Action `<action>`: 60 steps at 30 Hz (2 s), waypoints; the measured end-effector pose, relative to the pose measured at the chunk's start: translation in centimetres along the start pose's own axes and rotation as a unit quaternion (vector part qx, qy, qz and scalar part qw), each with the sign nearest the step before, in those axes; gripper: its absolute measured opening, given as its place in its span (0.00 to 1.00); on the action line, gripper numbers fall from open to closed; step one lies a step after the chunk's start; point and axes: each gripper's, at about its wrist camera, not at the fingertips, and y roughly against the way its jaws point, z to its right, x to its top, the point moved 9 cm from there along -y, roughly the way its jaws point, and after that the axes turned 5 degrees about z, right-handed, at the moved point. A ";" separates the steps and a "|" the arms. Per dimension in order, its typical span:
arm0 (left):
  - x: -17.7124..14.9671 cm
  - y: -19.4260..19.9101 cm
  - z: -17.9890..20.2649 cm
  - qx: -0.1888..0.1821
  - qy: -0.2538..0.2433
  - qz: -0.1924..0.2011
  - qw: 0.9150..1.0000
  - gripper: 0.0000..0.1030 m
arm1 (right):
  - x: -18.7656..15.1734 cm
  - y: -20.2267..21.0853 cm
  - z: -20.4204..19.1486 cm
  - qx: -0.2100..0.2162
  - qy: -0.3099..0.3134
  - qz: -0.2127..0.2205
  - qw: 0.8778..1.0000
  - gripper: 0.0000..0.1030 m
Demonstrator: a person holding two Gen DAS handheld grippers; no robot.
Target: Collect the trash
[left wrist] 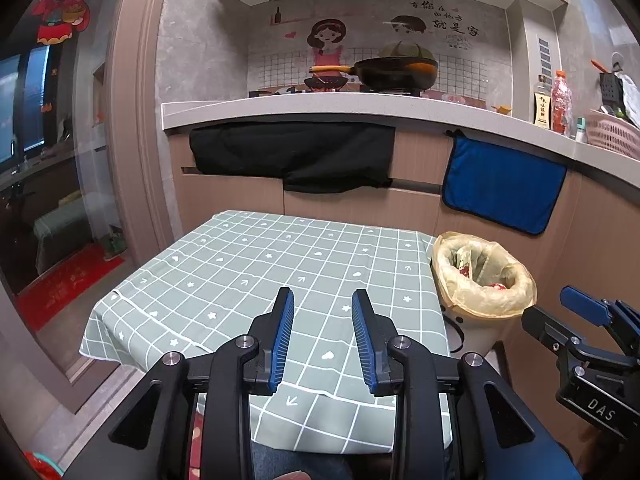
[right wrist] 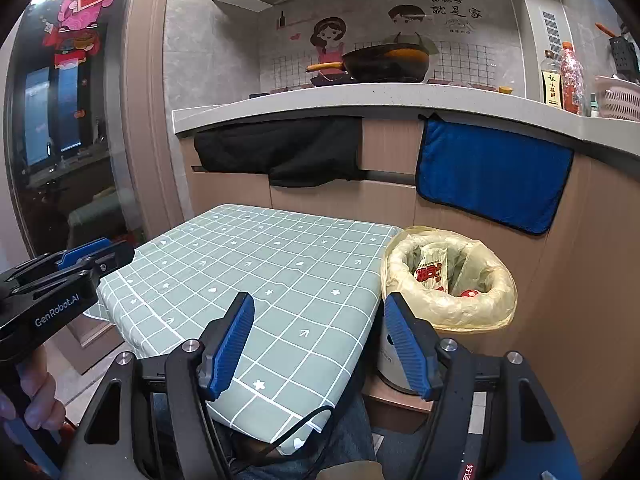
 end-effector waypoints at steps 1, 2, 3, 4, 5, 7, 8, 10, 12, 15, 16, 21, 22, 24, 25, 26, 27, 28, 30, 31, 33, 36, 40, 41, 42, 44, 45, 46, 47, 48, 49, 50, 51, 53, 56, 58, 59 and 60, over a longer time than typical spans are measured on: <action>-0.1 0.1 0.1 -0.001 -0.001 -0.001 1.000 0.30 | 0.0 0.0 0.0 -0.001 0.000 0.000 1.000 0.63; -0.1 0.1 0.2 0.000 -0.001 -0.002 1.000 0.30 | 0.0 0.0 0.0 -0.001 0.000 0.000 1.000 0.63; -0.2 0.1 0.2 -0.001 -0.001 -0.004 1.000 0.30 | 0.0 0.0 0.0 -0.001 0.001 -0.001 1.000 0.63; -0.2 0.1 0.1 -0.002 -0.002 -0.005 1.000 0.30 | -0.1 0.0 0.0 -0.001 0.000 -0.001 1.000 0.63; -0.2 0.1 0.1 -0.003 -0.002 -0.007 1.000 0.30 | -0.1 -0.1 0.1 0.000 -0.001 -0.002 1.000 0.63; -0.2 -0.1 -0.1 -0.006 -0.002 -0.008 1.000 0.30 | -0.2 -0.1 0.1 0.000 -0.001 -0.004 1.000 0.63; -0.2 -0.1 -0.1 -0.006 -0.003 -0.008 1.000 0.30 | -0.2 -0.1 0.0 -0.001 -0.001 -0.005 1.000 0.63; -0.2 -0.2 -0.1 -0.008 -0.003 -0.008 1.000 0.30 | -0.2 0.0 0.0 -0.001 -0.001 -0.004 1.000 0.63; -0.2 -0.3 -0.2 -0.009 -0.004 -0.008 1.000 0.30 | -0.1 0.0 0.0 -0.002 -0.001 -0.004 1.000 0.63; -0.2 -0.4 -0.1 -0.011 -0.007 -0.009 1.000 0.30 | -0.1 0.0 0.1 -0.002 -0.002 -0.001 1.000 0.63; -0.2 -0.4 -0.1 -0.012 -0.008 -0.009 1.000 0.30 | -0.1 -0.1 0.2 -0.002 -0.003 -0.002 1.000 0.63; -0.4 -0.7 0.3 -0.018 -0.011 -0.011 1.000 0.30 | -0.1 0.0 0.5 -0.003 -0.006 -0.001 1.000 0.64; -0.4 -0.7 0.4 -0.019 -0.012 -0.012 1.000 0.30 | 0.0 0.1 0.6 -0.004 -0.006 0.000 1.000 0.64; -0.5 -0.7 0.7 -0.020 -0.013 -0.013 1.000 0.30 | 0.0 0.1 0.7 -0.004 -0.006 0.001 1.000 0.64; -0.5 -0.6 0.7 -0.021 -0.014 -0.012 1.000 0.30 | 0.1 0.2 0.7 -0.004 -0.006 0.002 1.000 0.64; -0.5 -0.6 0.7 -0.022 -0.014 -0.012 1.000 0.30 | 0.1 0.2 0.7 -0.005 -0.006 0.002 1.000 0.64; -0.5 -0.6 0.7 -0.023 -0.014 -0.011 1.000 0.30 | 0.1 0.2 0.8 -0.004 -0.006 0.002 1.000 0.65; -0.5 -0.6 0.7 -0.023 -0.014 -0.011 1.000 0.30 | 0.1 0.2 0.8 -0.003 -0.006 0.002 1.000 0.65; -0.5 -0.6 0.7 -0.024 -0.014 -0.011 1.000 0.30 | 0.1 0.2 0.9 -0.003 -0.006 0.001 1.000 0.65; -0.5 -0.6 0.8 -0.023 -0.014 -0.011 1.000 0.30 | 0.2 0.2 0.9 -0.003 -0.006 0.002 1.000 0.65; -0.5 -0.6 0.9 -0.024 -0.014 -0.010 1.000 0.30 | 0.2 0.2 0.8 -0.003 -0.006 0.002 1.000 0.65; -0.5 -0.6 1.0 -0.029 -0.016 -0.010 0.999 0.30 | 0.2 0.2 0.9 -0.003 -0.005 0.002 1.000 0.65; -0.5 -0.6 1.3 -0.034 -0.017 -0.012 0.999 0.30 | 0.2 0.1 1.0 -0.003 -0.005 0.002 1.000 0.65; -0.6 -0.6 1.3 -0.034 -0.017 -0.012 0.999 0.30 | 0.2 0.1 1.0 -0.002 -0.006 0.002 1.000 0.65; -0.6 -0.6 1.3 -0.035 -0.017 -0.012 0.999 0.30 | 0.1 0.1 1.1 -0.002 -0.007 0.002 1.000 0.65; -0.6 -0.5 1.5 -0.036 -0.018 -0.010 0.999 0.30 | 0.1 0.1 1.1 -0.002 -0.007 0.001 1.000 0.65; -0.7 -0.6 1.6 -0.037 -0.020 -0.010 0.999 0.30 | 0.0 0.1 1.1 -0.001 -0.008 0.000 1.000 0.65; -0.7 -0.6 1.7 -0.038 -0.022 -0.011 0.999 0.30 | 0.0 0.1 1.1 -0.001 -0.008 0.000 1.000 0.65; -0.8 -0.6 1.8 -0.039 -0.024 -0.011 0.999 0.30 | 0.0 0.1 1.1 -0.002 -0.009 -0.001 1.000 0.65; -0.8 -0.6 1.9 -0.039 -0.025 -0.012 0.999 0.30 | 0.0 0.2 1.2 -0.003 -0.008 0.000 1.000 0.65; -0.8 -0.7 1.9 -0.040 -0.026 -0.013 0.999 0.30 | 0.0 0.2 1.2 -0.003 -0.009 0.000 1.000 0.65; -0.9 -0.7 2.0 -0.041 -0.026 -0.014 0.999 0.30 | -0.1 0.2 1.2 -0.004 -0.009 0.000 1.000 0.65; -0.9 -0.8 2.0 -0.041 -0.025 -0.015 0.999 0.30 | -0.1 0.2 1.2 -0.004 -0.010 0.001 1.000 0.65; -1.0 -0.8 2.1 -0.042 -0.025 -0.017 0.999 0.30 | -0.1 0.2 1.3 -0.005 -0.011 0.000 1.000 0.65; -1.1 -1.0 2.3 -0.044 -0.026 -0.020 0.999 0.30 | -0.2 0.2 1.4 -0.006 -0.011 -0.002 1.000 0.65; -1.1 -1.3 2.4 -0.044 -0.026 -0.024 0.998 0.30 | -0.2 0.2 1.3 -0.008 -0.011 -0.003 1.000 0.65; -1.2 -1.5 2.4 -0.048 -0.025 -0.028 0.998 0.30 | -0.2 0.2 1.4 -0.008 -0.011 -0.002 1.000 0.65; -1.3 -1.8 2.4 -0.052 -0.024 -0.031 0.998 0.30 | -0.2 0.1 1.4 -0.008 -0.011 -0.003 1.000 0.65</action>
